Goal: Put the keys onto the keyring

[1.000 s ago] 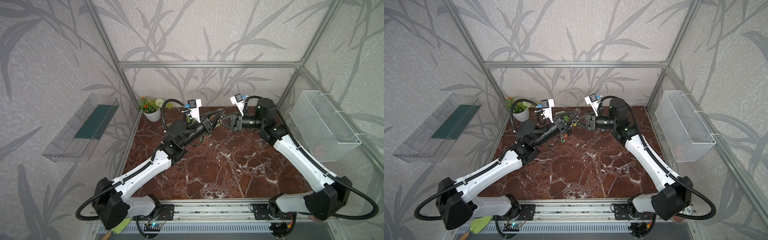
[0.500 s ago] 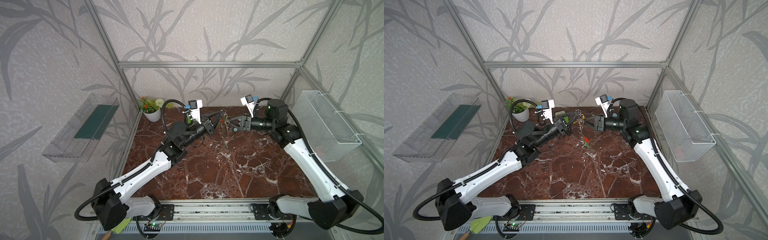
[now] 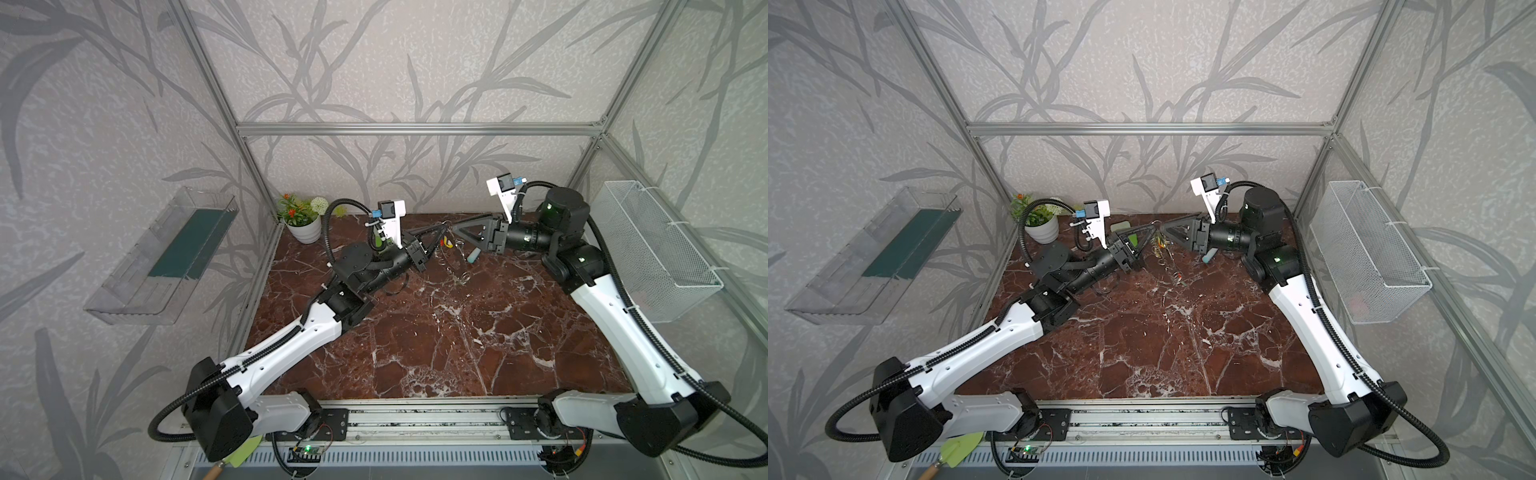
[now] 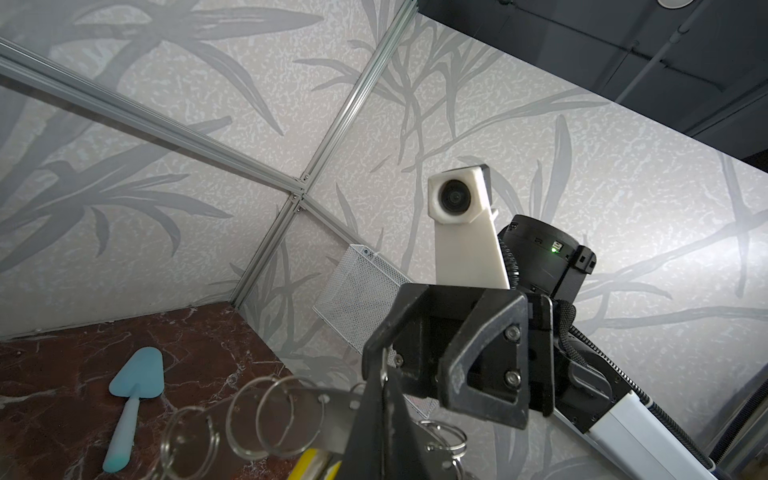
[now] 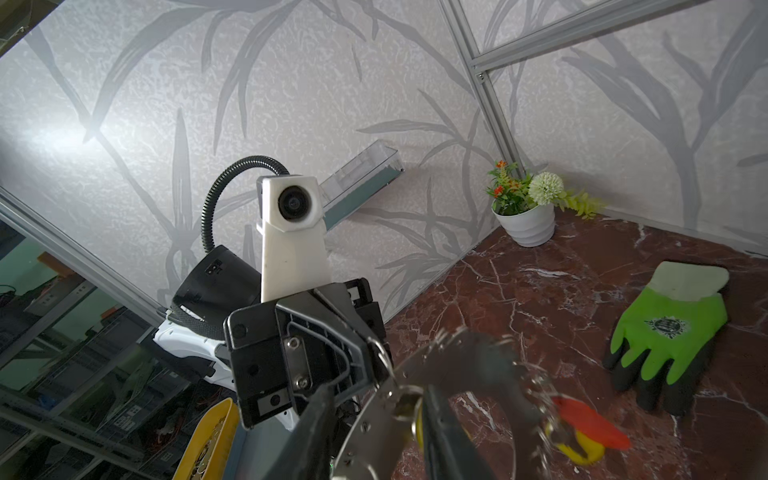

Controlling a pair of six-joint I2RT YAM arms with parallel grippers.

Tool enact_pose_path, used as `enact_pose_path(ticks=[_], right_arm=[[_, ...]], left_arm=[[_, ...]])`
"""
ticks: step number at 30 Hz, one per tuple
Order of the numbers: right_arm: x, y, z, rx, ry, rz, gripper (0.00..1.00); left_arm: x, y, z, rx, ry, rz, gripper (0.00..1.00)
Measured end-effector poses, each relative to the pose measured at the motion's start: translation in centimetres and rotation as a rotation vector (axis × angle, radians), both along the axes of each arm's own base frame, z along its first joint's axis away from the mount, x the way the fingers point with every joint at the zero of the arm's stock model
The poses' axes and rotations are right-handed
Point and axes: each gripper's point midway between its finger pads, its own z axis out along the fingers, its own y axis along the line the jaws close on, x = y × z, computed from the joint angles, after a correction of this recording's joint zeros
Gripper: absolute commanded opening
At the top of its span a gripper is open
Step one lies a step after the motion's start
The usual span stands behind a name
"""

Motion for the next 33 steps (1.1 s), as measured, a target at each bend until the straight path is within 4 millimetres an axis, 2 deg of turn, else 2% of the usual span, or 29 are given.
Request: enact_pose_path(ticks=[8, 16, 17, 20, 25, 31, 33], right_arm=[[0.3, 0.7, -0.2, 0.014, 0.018, 0.034, 0.00], [0.0, 0.8, -0.4, 0.025, 0.010, 0.052, 0.00], [0.1, 0.8, -0.5, 0.021, 0.012, 0.052, 0.00], [-0.2, 0.8, -0.9, 0.004, 0.000, 0.068, 0.00], [-0.2, 1.1, -1.0, -0.030, -0.033, 0.097, 0.00], [-0.2, 1.7, -1.5, -0.085, -0.086, 0.143, 0.00], [-0.7, 2.1, -1.9, -0.115, -0.107, 0.169, 0.00]], left_arm=[[-0.1, 0.1, -0.2, 0.003, 0.005, 0.002, 0.00], [-0.2, 0.1, -0.5, 0.025, 0.019, -0.002, 0.00], [-0.2, 0.1, -0.6, 0.040, 0.024, -0.003, 0.02], [-0.4, 0.2, -1.0, 0.104, 0.041, -0.012, 0.17], [-0.9, 1.7, -1.5, 0.249, 0.054, -0.033, 0.37], [-1.3, 4.7, -1.3, 0.437, 0.022, -0.065, 0.48], [-2.0, 5.0, -1.0, 0.498, -0.012, -0.100, 0.48]])
